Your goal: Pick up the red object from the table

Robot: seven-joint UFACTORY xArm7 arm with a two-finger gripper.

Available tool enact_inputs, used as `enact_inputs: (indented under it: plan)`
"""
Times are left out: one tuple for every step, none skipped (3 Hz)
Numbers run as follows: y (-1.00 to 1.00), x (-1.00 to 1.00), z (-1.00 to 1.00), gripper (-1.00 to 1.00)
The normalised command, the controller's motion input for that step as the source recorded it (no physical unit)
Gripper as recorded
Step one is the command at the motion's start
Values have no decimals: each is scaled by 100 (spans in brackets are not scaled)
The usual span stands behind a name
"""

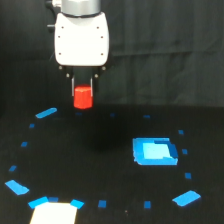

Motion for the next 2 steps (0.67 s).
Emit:
enact_inputs:
  plan:
    - [29, 2, 7, -100]
    - [-2, 2, 35, -100]
